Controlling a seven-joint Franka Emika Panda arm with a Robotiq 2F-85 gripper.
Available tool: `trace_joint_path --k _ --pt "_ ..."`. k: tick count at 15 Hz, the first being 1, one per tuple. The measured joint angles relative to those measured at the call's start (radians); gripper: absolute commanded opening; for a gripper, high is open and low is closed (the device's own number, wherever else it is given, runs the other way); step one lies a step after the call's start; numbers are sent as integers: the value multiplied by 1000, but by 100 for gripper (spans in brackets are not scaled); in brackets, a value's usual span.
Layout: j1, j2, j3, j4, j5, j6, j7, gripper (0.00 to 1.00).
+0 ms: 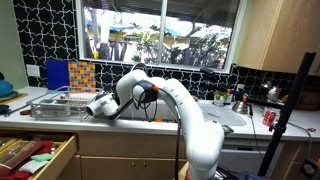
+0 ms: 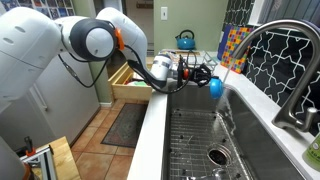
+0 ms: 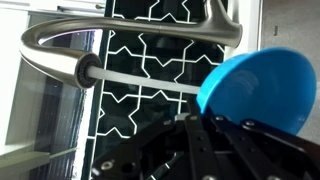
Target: Pour the liquid from the blue bowl into the sink.
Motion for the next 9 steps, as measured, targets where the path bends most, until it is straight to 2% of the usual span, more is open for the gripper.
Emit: trace_joint_path --k 9 --pt "-1 1 0 0 2 16 -23 3"
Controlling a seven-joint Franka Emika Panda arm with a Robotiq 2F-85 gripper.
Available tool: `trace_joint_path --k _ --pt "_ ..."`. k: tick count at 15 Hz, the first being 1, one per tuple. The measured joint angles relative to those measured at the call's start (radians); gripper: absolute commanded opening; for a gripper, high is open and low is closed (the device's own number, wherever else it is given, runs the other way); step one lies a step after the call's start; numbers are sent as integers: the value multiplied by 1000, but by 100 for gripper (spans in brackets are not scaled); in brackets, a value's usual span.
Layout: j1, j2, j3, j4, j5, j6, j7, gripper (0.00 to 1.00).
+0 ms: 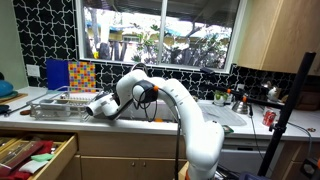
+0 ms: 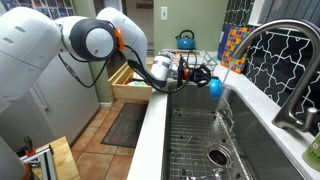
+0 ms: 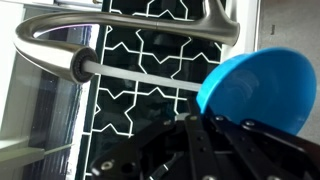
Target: Pour the liquid from the blue bowl into the sink.
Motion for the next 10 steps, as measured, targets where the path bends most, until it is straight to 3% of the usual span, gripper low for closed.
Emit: trace_joint_path --k 5,10 --pt "-13 -4 5 0 25 54 -3 4" --pt "-51 -29 22 -3 160 168 -37 4"
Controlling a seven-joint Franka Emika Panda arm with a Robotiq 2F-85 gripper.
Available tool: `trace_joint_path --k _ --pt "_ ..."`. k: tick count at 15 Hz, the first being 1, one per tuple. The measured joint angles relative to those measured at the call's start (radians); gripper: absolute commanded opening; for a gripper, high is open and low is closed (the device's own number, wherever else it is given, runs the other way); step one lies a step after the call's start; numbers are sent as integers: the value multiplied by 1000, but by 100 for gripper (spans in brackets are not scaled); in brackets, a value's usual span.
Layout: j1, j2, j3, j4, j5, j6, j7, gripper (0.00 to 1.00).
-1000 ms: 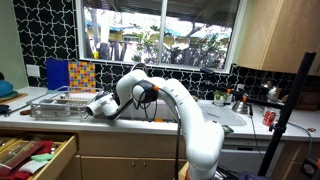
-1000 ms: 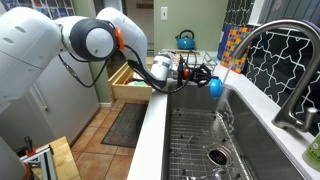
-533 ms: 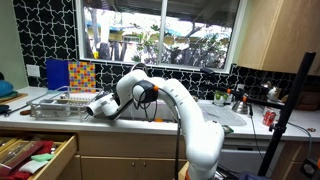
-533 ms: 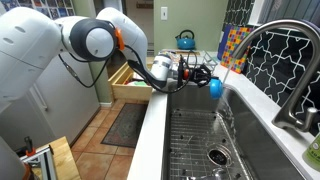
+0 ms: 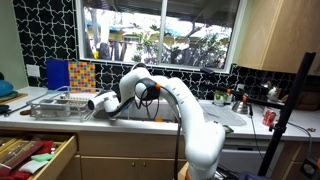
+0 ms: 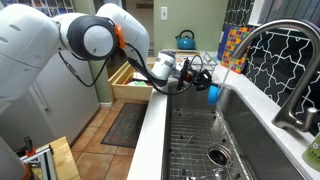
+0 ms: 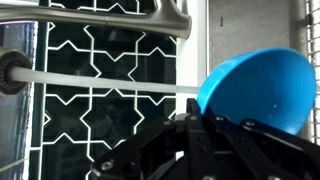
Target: Pour the liquid from the blue bowl into the sink.
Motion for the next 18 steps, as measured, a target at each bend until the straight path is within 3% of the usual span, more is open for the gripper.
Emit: trace_joint_path --k 7,13,18 --pt "3 -113 19 -31 195 34 -68 4" --pt "-18 -237 21 -89 432 145 -189 5" --pt "-12 -272 -6 -122 440 143 -194 4"
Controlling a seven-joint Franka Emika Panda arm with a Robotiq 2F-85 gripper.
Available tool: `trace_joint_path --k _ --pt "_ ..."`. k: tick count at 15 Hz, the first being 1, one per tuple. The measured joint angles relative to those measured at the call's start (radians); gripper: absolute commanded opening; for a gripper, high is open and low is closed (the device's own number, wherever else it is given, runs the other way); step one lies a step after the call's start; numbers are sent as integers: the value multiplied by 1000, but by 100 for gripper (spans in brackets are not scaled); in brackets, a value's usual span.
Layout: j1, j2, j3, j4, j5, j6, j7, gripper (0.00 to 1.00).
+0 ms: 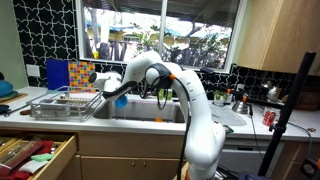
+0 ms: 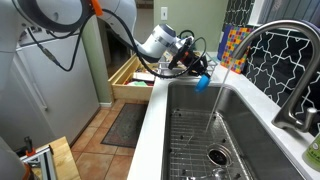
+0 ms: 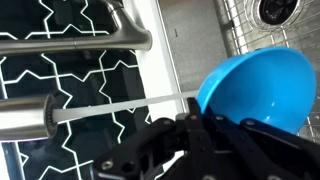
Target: Pour the liquid from the blue bowl into the sink.
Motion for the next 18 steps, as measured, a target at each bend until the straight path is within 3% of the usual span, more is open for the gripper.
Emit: trace_joint_path --k 3,18 --pt "1 -1 3 7 70 6 -21 5" --pt "-54 -74 21 21 979 -35 -567 4"
